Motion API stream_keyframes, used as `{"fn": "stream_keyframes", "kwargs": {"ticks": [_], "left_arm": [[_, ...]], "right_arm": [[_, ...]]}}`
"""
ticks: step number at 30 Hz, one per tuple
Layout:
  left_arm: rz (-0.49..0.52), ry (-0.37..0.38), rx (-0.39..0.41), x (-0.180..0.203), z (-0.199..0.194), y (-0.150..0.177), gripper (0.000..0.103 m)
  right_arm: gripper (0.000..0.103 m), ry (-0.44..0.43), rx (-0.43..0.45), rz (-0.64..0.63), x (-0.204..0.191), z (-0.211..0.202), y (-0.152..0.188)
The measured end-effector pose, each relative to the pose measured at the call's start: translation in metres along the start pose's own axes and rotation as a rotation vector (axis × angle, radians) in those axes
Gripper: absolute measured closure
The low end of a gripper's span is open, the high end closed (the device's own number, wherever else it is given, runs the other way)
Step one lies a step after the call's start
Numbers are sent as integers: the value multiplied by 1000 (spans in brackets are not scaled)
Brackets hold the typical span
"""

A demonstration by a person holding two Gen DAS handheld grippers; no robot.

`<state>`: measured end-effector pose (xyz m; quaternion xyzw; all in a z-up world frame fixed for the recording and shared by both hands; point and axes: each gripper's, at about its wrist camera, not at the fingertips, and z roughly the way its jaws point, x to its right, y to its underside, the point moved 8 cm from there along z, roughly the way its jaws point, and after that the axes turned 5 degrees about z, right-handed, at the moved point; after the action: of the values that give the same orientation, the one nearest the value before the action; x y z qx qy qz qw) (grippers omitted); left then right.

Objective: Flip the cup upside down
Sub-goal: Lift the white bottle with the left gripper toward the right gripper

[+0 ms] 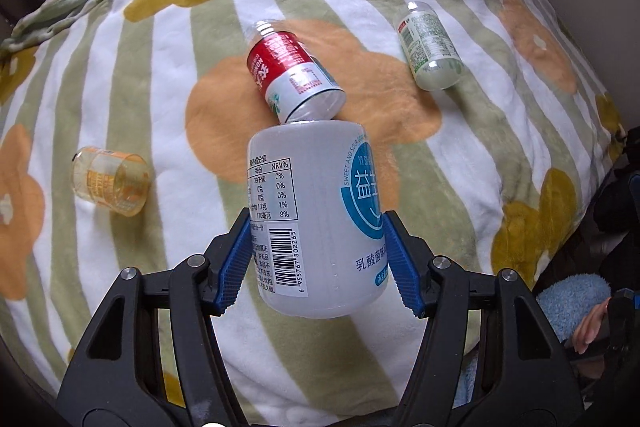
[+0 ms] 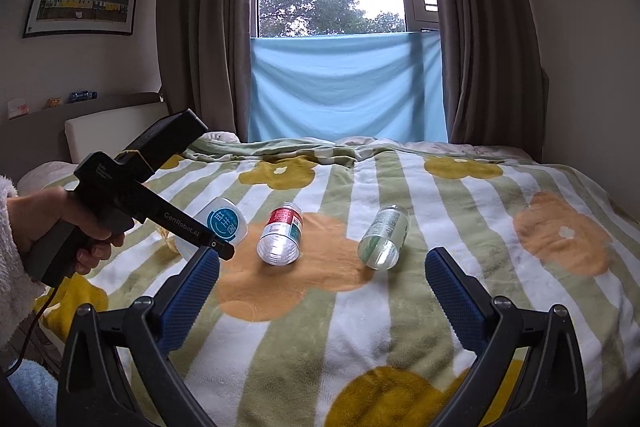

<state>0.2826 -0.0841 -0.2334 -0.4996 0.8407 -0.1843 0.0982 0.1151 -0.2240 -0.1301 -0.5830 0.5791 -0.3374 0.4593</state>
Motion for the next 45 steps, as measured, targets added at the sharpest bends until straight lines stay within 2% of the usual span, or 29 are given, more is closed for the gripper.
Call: {"fn": "stream_keyframes", "kwargs": {"ticks": [8, 16, 19, 22, 23, 24, 25, 31, 38, 41, 42, 44, 45], "left_arm": [[1, 16, -49, 32, 18, 41, 43], [-47, 26, -110, 37, 53, 60, 43], [-45, 14, -88, 37, 53, 58, 43], [-12, -59, -99, 36, 54, 56, 34], [-2, -77, -100, 36, 53, 56, 17], [7, -90, -88, 36, 51, 55, 2], [14, -97, -64, 37, 46, 53, 0], [-3, -133, 16, 35, 5, 56, 0], [-66, -217, 115, 21, -61, 85, 0], [-113, -239, 146, 12, -82, 101, 0], [-128, -238, 154, 10, -86, 106, 0], [-158, -229, 174, 8, -94, 116, 0], [-174, -223, 182, 6, -97, 120, 0]], "right_arm": [[0, -21, -59, 13, 1, 5, 15], [0, -32, -75, 36, 2, 4, 20], [0, -37, -77, 44, 2, 4, 20], [0, -40, -75, 45, 0, 3, 19], [0, -40, -73, 44, 0, 2, 19], [0, -41, -71, 43, -1, 2, 19], [0, -41, -69, 42, -1, 2, 19], [0, -36, -73, 49, 2, 3, 19], [0, -50, -132, 54, 4, 10, 7], [0, -48, -199, 28, -2, 18, -3], [0, -77, -249, 37, -9, 24, -9], [0, -93, -283, 42, -14, 29, -9], [0, -125, -376, 50, -27, 41, -6]]}}
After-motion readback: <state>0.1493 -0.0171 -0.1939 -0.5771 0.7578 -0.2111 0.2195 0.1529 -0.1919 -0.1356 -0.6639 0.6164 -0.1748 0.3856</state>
